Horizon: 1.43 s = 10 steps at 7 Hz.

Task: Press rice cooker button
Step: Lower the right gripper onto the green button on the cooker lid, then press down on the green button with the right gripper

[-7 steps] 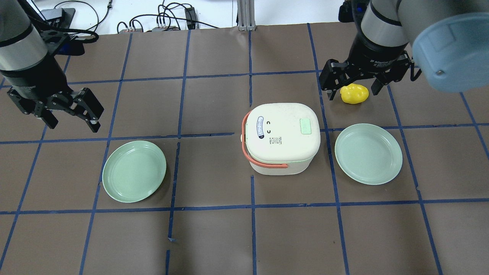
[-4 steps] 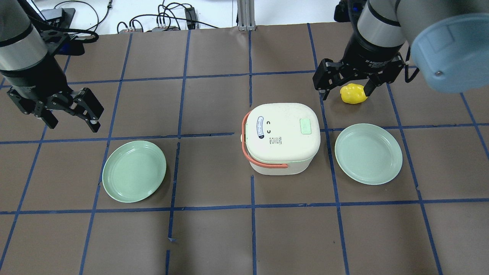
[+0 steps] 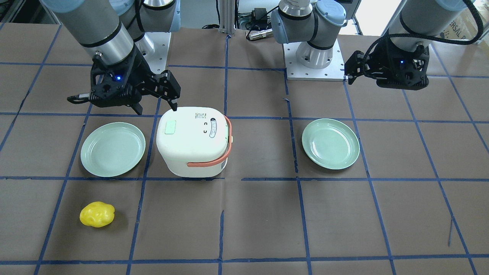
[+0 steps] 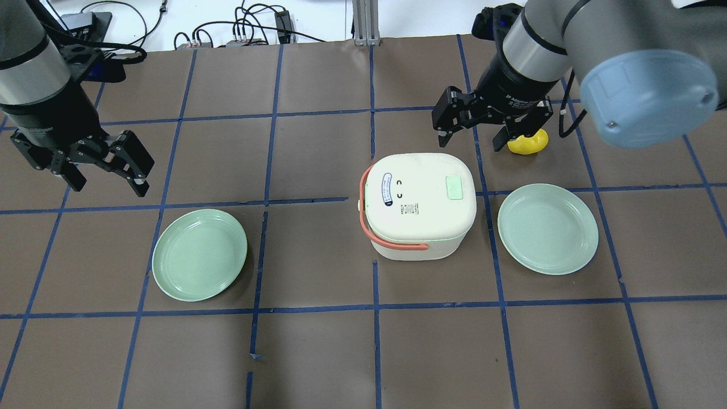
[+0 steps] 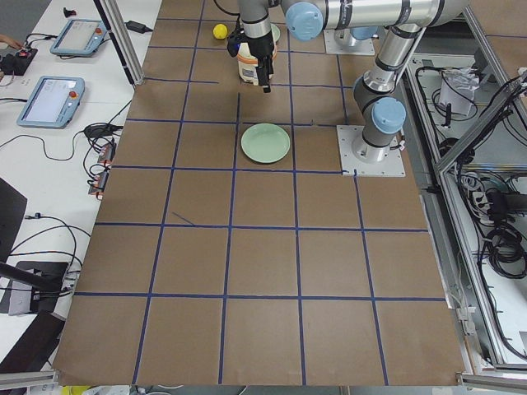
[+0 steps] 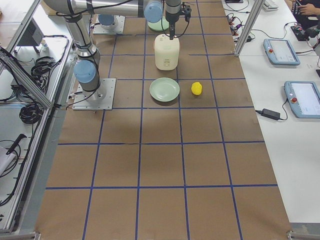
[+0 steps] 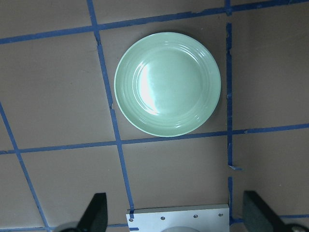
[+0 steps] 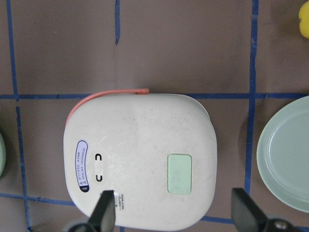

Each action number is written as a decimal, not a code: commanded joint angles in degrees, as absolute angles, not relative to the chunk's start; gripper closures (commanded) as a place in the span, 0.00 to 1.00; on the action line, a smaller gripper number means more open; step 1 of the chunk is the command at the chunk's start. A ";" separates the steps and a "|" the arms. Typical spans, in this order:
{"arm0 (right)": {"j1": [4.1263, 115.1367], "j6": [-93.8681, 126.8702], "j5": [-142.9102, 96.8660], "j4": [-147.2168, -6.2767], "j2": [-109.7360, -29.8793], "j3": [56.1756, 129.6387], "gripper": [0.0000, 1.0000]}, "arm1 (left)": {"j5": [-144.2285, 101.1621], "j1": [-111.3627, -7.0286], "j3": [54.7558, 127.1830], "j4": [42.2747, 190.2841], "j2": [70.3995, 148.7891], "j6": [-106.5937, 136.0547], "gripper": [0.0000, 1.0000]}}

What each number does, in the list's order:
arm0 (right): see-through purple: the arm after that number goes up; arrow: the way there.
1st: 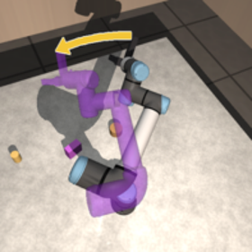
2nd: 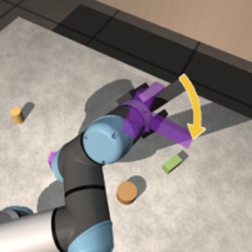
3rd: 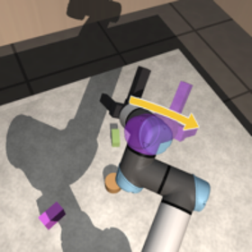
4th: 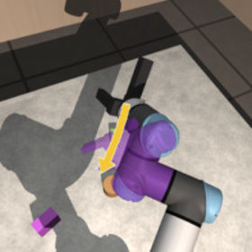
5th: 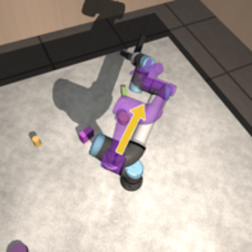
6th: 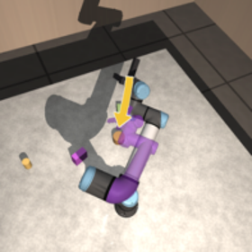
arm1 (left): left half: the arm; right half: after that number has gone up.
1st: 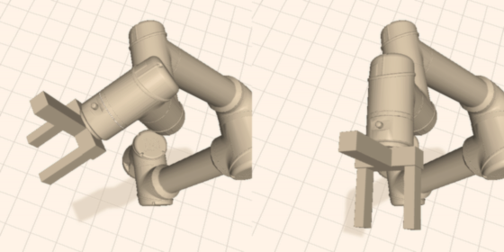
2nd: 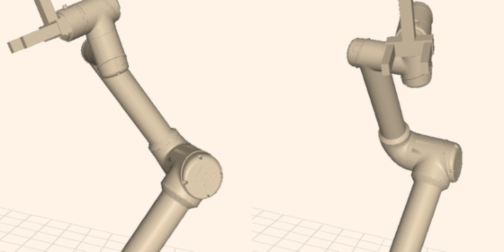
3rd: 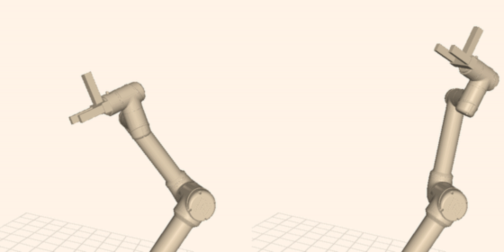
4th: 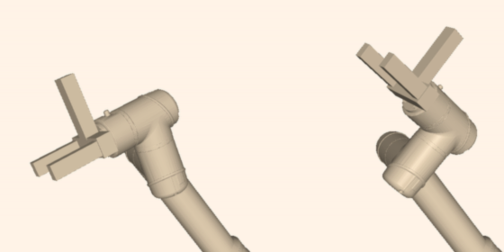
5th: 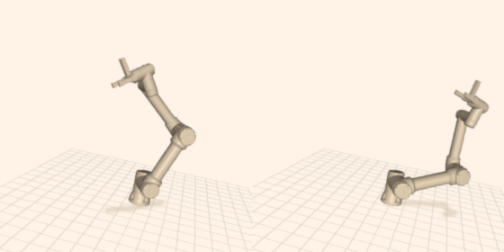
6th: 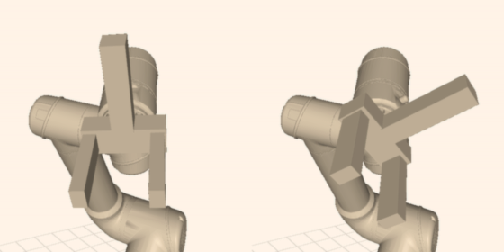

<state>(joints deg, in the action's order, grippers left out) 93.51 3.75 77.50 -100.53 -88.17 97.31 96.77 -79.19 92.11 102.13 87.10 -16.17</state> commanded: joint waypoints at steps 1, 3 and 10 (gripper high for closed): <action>93.52 4.04 80.92 -104.84 -87.80 102.65 0.82 | 96.77 -79.19 92.11 102.13 87.10 -16.17 0.00; 93.60 3.96 80.51 -104.59 -87.72 102.74 0.89 | 96.77 -79.19 92.11 102.13 87.10 -16.17 0.00; 96.24 7.21 80.42 -105.03 -86.05 103.45 0.89 | 96.77 -79.19 92.11 102.13 87.10 -16.17 0.00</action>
